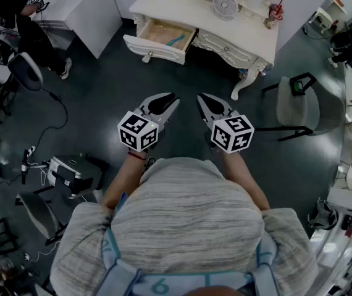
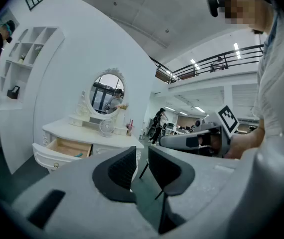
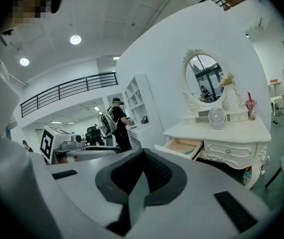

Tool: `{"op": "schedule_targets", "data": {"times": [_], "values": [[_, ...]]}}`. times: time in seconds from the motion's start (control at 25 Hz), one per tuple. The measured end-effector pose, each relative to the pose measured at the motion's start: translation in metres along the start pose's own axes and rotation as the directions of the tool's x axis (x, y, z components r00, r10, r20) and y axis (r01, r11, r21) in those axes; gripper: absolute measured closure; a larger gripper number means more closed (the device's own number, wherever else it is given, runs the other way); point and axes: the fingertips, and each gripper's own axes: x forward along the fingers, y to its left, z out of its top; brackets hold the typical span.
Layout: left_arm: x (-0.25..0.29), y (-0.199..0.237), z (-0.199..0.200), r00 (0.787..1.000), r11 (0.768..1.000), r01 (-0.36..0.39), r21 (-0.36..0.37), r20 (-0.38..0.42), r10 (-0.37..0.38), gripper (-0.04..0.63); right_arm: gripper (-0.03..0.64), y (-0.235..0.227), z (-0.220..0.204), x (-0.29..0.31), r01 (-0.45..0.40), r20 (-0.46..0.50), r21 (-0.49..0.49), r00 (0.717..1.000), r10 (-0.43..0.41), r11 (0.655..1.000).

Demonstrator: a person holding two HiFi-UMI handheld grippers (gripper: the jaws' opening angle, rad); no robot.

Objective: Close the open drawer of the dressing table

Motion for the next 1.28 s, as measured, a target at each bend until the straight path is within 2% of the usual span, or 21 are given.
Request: {"op": "schedule_targets", "data": {"times": [0.64,0.88,1.28], "values": [[-0.010,0.018,-0.002,1.000,1.000,-0.013,-0.013,0.001,0.013,0.508,0.607,0.008,0.001,0.016,0.001,-0.001,0.006,1.000,-0.001,1.000],[-0.025,0.029,-0.006,1.000,1.000,-0.021,-0.016,-0.001,0.021,0.508,0.607,0.018,0.003,0.030,-0.028,0.024,0.057,0.999,0.027,0.998],[-0.038,0.049,-0.020,0.999,0.998,-0.042,-0.049,-0.023,0.041,0.508,0.607,0.025,-0.021,0.042,-0.005,-0.040,0.033,0.999,0.006,0.999]]}}
